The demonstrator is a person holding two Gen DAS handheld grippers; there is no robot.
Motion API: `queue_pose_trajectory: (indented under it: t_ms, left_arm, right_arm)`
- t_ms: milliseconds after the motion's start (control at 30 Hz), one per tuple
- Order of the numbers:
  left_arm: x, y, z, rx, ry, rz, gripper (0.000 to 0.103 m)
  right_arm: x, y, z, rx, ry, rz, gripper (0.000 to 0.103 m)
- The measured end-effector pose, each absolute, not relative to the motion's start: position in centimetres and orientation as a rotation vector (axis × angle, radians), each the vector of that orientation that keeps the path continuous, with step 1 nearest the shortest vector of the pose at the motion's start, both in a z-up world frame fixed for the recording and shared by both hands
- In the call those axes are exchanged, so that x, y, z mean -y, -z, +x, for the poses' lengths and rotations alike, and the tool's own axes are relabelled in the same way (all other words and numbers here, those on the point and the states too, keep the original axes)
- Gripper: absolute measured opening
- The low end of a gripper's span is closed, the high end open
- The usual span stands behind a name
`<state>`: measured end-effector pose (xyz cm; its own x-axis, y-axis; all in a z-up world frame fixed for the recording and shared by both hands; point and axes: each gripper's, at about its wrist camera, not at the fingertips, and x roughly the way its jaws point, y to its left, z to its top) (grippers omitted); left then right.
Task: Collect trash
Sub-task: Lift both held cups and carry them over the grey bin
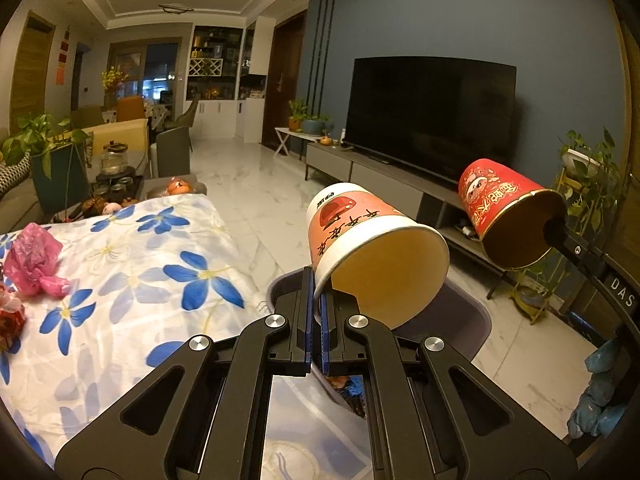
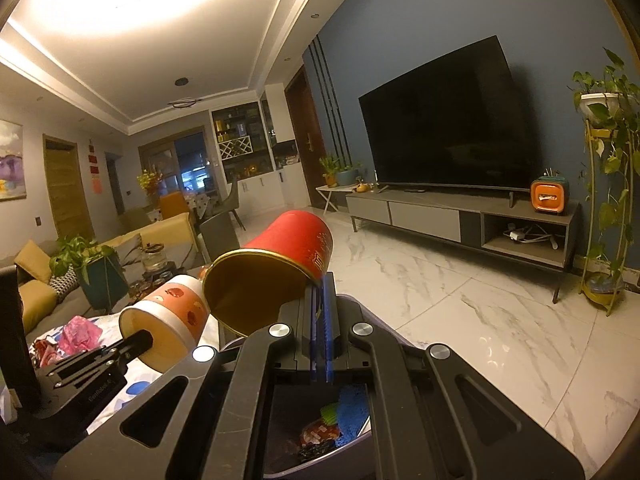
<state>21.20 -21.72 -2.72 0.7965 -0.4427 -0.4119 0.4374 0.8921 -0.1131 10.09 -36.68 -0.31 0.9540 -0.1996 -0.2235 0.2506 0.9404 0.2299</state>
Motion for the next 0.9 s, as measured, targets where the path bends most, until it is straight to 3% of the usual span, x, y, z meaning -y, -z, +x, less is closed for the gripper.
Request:
queue_pose_trajectory:
  t_ms: [900]
  left_arm:
    - [24.1, 4.2, 22.9, -0.494, 0.502, -0.021, 0.002]
  right_arm:
    - [36.7, 1.0, 11.0, -0.221, 0.236, 0.275, 0.004]
